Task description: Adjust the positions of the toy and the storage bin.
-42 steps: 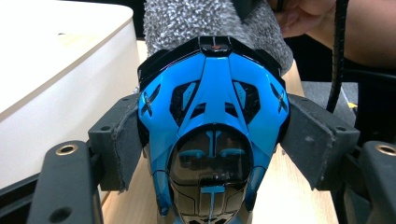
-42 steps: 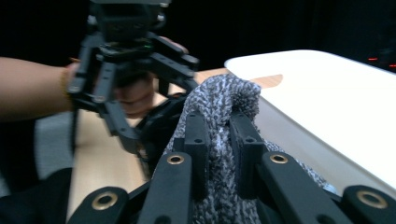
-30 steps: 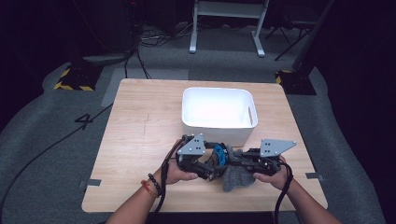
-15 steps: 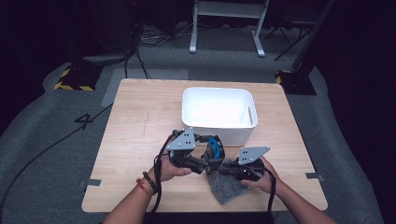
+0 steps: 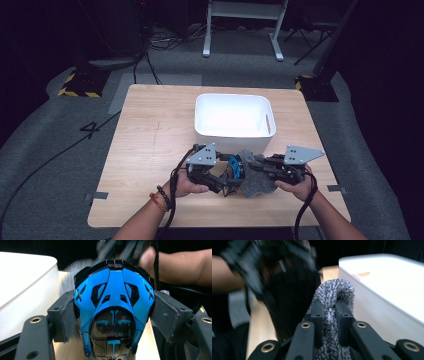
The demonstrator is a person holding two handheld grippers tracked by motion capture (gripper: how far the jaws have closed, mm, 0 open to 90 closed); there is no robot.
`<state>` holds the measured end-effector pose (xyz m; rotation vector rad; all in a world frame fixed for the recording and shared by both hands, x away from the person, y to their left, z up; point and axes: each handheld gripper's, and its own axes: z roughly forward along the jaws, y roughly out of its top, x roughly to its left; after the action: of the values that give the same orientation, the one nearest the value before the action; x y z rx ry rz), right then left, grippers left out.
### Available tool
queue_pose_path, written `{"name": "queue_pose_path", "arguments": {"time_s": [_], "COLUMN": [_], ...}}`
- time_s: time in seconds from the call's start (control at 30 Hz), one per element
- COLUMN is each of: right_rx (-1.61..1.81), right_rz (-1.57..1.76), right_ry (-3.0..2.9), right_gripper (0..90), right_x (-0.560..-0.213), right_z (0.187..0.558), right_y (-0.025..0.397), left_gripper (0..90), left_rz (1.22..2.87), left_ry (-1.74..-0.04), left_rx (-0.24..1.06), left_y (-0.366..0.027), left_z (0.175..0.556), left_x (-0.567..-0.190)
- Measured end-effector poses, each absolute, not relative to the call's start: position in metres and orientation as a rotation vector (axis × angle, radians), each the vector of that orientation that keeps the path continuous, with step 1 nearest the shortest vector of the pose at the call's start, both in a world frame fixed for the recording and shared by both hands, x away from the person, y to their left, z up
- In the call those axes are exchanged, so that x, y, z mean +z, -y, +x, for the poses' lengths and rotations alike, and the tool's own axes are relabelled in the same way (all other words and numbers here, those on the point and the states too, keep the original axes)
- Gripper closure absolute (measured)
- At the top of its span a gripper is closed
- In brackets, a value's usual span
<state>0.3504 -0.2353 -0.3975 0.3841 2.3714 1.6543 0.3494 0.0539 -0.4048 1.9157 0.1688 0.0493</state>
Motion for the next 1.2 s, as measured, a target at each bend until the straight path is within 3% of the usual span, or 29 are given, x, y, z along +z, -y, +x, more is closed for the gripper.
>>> {"name": "queue_pose_path", "arguments": {"time_s": [0.23,0.97,1.2], "right_rx": [1.697,1.334,1.397], "right_rz": [0.347,0.281,0.348], "right_ry": [-2.363,-2.798,-2.674], "right_gripper": [79.0,78.7,78.7], "right_x": [-0.391,-0.462,-0.444], "right_z": [0.346,0.35,0.359], "right_y": [0.234,0.189,0.213], "left_gripper": [26.0,26.0,26.1], "left_rz": [1.935,1.844,1.876], "left_ry": [-0.132,-0.207,-0.235], "left_rx": [0.028,0.158,0.163], "left_y": [-0.041,-0.071,-0.076], "left_z": [0.345,0.349,0.352], "left_x": [-0.408,-0.387,-0.395]}}
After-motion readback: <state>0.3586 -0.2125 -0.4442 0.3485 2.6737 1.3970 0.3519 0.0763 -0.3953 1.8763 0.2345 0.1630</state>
